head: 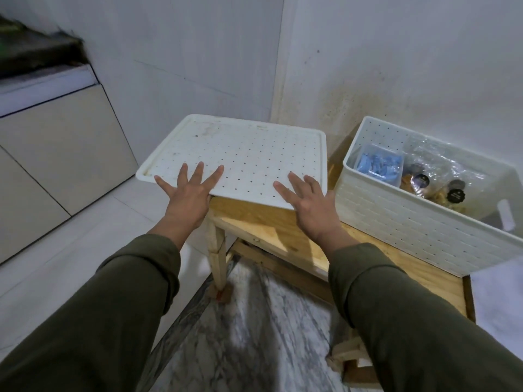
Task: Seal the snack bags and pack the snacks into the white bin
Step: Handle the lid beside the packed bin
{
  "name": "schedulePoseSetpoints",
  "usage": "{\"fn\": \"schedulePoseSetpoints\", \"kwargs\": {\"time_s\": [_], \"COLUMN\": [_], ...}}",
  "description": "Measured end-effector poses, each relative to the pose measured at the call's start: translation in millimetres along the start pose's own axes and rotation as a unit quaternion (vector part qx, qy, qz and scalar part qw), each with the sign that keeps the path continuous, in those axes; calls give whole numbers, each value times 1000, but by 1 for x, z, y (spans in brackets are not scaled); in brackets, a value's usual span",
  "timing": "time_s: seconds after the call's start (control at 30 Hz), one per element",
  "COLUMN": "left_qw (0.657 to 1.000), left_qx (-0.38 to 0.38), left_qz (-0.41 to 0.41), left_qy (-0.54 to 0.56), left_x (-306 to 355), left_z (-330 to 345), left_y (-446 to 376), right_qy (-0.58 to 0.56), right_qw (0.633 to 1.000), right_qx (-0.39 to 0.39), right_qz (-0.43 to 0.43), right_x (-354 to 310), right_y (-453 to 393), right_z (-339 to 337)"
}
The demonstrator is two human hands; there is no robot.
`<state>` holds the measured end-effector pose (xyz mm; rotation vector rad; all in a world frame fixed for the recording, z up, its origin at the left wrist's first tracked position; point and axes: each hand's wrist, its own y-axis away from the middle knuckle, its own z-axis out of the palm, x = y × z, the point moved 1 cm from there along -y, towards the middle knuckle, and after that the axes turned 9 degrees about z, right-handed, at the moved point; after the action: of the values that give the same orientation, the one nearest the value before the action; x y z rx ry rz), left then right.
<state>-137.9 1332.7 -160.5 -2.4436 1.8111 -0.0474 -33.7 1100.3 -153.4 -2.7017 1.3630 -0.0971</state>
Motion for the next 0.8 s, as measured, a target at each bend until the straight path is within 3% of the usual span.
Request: {"fn": "schedulePoseSetpoints", "kwargs": {"time_s": [0.3, 0.57, 0.8], "left_qw": [998, 985, 976], "left_qx": [35, 34, 9], "left_qz": [58, 168, 214], "left_qy": [16, 32, 39], "left_x": [53, 197, 309], "left_z": [-88, -102, -83], "left_y": [-38, -68, -77], "right_qy": [15, 64, 72], "right_qw": [997, 983, 974], "right_qx": [34, 36, 1], "right_qz": [64, 167, 215], "right_x": [56, 176, 271], "right_y": [5, 76, 124], "right_z": [-90, -116, -104]}}
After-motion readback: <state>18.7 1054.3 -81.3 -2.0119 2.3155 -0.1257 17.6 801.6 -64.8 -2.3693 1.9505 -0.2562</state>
